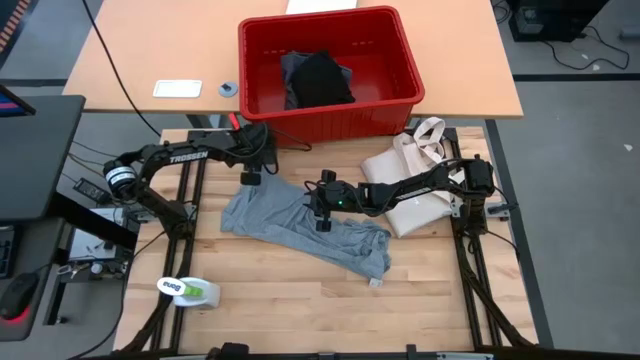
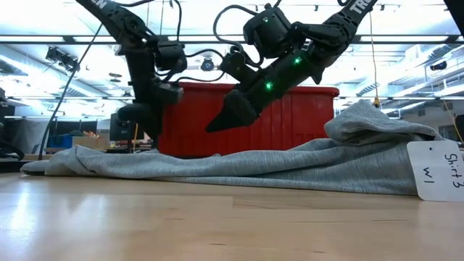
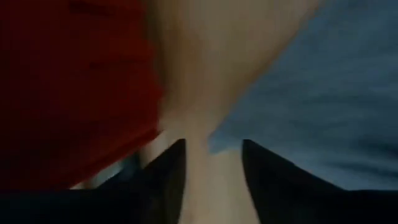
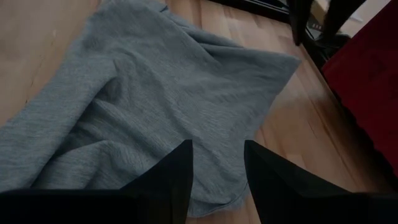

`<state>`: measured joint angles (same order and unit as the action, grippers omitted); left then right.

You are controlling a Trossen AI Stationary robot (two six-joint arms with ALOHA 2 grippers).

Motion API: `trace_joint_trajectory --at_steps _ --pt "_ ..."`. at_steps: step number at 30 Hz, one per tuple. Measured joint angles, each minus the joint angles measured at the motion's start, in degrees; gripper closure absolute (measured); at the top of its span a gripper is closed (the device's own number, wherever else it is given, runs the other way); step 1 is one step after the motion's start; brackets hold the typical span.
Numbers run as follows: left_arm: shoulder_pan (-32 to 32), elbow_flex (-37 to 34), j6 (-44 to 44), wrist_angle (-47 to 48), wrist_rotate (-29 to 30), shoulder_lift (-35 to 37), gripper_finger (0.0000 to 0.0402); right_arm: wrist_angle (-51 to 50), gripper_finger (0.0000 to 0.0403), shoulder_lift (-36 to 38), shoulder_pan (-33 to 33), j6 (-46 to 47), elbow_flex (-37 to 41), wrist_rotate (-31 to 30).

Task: Fold Laundry from Bin
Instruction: Fold the gray shirt

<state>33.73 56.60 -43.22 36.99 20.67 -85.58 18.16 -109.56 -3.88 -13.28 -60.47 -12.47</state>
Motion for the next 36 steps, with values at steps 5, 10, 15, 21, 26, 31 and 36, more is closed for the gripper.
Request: trace_joint_trajectory --at_steps 5,10,15,21,26,31,36 --pt "-2.84 2.18 7.36 3.45 7.15 -0.07 0.0177 -3.85 0.0251 0.34 0.15 -0.24 0.00 -2.97" --pt "-8.69 3.05 15.76 4.73 -14.94 0.19 0.0183 -19.06 0.0251 6.04 2.20 3.88 0.01 -15.37" --pt "-16.54 2.99 20.84 2.46 -28.18 0.24 0.0210 -31.12 0.0251 13.47 5.86 15.22 0.02 -13.12" --pt "-27.89 2.92 26.09 0.42 -34.05 0.17 0.0230 -33.47 0.0251 16.22 13.25 24.32 0.07 0.65" --pt "-38.51 2.92 32.79 -4.05 -30.03 0.17 0.0236 -41.49 0.0251 15.90 24.09 34.99 -0.11 -0.97" --pt "-48.12 2.90 37.21 -8.70 -13.30 0.17 0.0241 -49.74 0.0251 16.24 36.56 50.13 -1.81 -15.17" --pt "-53.84 2.90 43.07 -9.68 -1.35 -0.29 0.0242 -52.08 0.0251 15.91 44.89 64.06 0.31 -20.10"
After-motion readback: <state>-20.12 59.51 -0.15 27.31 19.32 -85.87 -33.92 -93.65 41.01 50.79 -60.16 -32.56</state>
